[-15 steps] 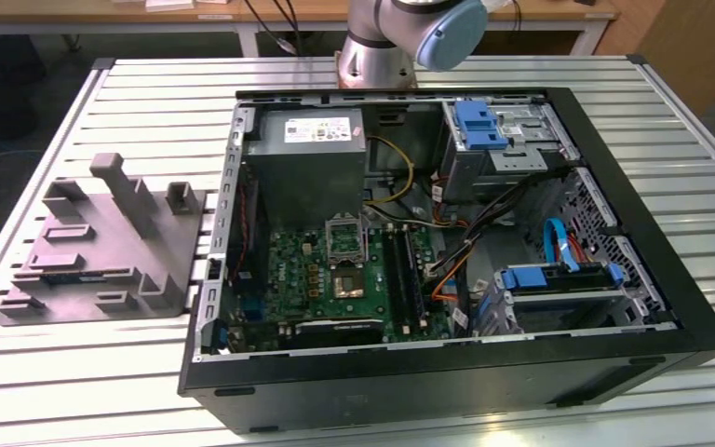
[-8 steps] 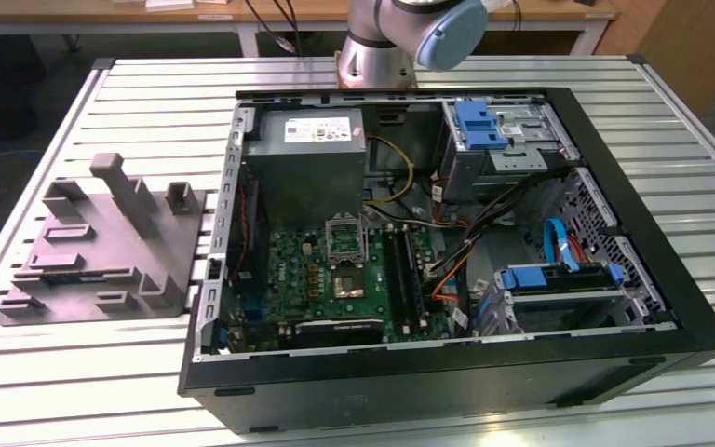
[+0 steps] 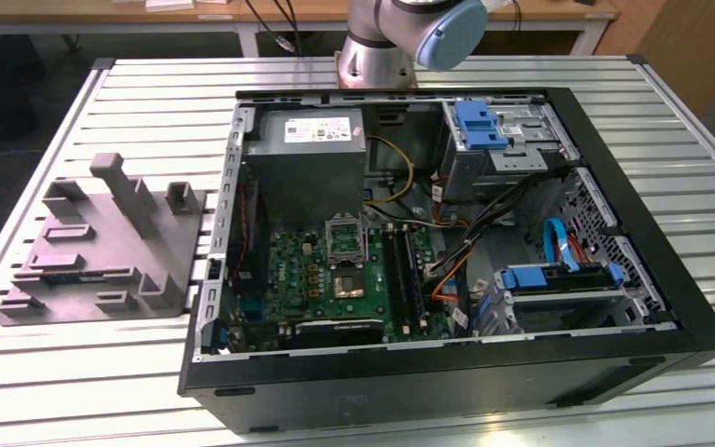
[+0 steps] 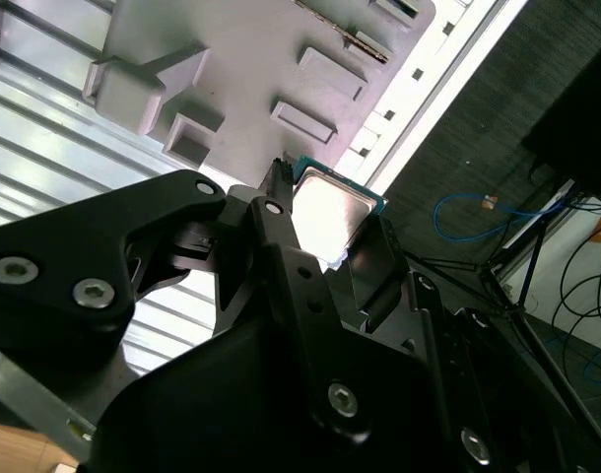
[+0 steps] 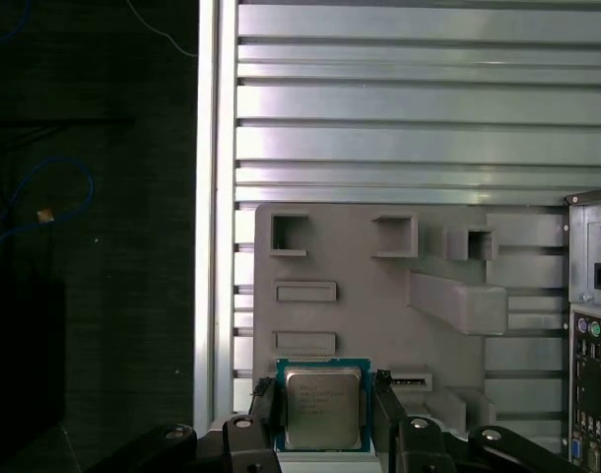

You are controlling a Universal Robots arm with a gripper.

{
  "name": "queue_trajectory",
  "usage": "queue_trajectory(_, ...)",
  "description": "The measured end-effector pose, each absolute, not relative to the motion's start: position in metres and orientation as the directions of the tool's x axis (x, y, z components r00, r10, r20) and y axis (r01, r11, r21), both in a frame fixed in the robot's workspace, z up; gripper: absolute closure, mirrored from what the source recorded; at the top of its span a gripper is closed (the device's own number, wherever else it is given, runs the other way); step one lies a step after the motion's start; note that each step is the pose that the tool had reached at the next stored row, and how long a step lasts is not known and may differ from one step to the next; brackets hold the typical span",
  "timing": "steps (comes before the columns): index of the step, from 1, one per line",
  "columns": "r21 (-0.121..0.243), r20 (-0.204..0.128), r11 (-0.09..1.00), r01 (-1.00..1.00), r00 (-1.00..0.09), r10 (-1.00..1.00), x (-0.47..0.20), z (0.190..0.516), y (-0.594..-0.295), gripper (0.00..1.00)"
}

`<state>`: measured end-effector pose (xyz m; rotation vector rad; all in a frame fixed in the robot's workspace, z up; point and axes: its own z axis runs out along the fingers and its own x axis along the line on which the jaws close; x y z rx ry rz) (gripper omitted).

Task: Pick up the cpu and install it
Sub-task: 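Pick up the cpu and move it towards the insertion slot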

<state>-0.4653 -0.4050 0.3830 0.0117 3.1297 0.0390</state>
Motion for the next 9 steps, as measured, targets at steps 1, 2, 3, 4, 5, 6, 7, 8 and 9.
queue_trajectory(1, 0.025, -0.012, 1.0, 0.007, -1.0, 0.008, -0.4653, 0.383, -0.405, 0.53)
queue_trajectory(2, 0.025, -0.012, 1.0, 0.007, -1.0, 0.008, -0.4652, 0.383, -0.405, 0.53)
queue_trajectory(3, 0.025, -0.011, 1.0, 0.007, -1.0, 0.008, -0.465, 0.3831, -0.4049, 0.53)
queue_trajectory(4, 0.025, -0.011, 1.0, 0.007, -1.0, 0.008, -0.4644, 0.3832, -0.4049, 0.53)
queue_trajectory(5, 0.025, -0.012, 1.0, 0.007, -1.0, 0.008, -0.4639, 0.383, -0.405, 0.53)
queue_trajectory(6, 0.025, -0.012, 1.0, 0.007, -1.0, 0.008, -0.4634, 0.383, -0.4049, 0.53)
queue_trajectory(7, 0.025, -0.012, 1.0, 0.007, -1.0, 0.008, -0.463, 0.383, -0.4049, 0.53)
queue_trajectory(8, 0.025, -0.012, 1.0, 0.007, -1.0, 0.008, -0.4625, 0.383, -0.405, 0.53)
queue_trajectory(9, 0.025, -0.011, 1.0, 0.007, -1.0, 0.008, -0.4618, 0.383, -0.405, 0.53)
